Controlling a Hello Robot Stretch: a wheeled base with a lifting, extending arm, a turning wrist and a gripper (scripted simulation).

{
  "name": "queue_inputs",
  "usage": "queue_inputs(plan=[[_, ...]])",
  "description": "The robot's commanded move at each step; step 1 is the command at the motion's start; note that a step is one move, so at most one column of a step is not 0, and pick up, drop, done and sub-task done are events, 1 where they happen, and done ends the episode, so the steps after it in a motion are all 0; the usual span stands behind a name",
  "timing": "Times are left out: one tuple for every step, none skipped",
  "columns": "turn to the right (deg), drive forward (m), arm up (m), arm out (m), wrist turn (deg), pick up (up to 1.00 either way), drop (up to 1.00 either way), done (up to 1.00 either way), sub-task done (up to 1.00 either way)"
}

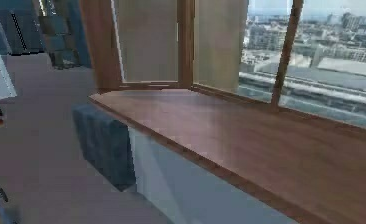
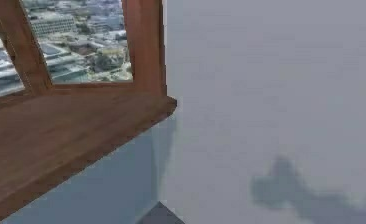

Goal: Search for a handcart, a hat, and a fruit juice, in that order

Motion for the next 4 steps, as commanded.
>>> queue_inputs(plan=[[-42.0,0.0,0.0,0.0,0.0,0.0,0.0,0.0,0.0],[0.0,0.4,0.0,0.0,0.0,0.0,0.0,0.0,0.0],[6.0,0.0,0.0,0.0,0.0,0.0,0.0,0.0,0.0],[0.0,0.95,0.0,0.0,0.0,0.0,0.0,0.0,0.0]])
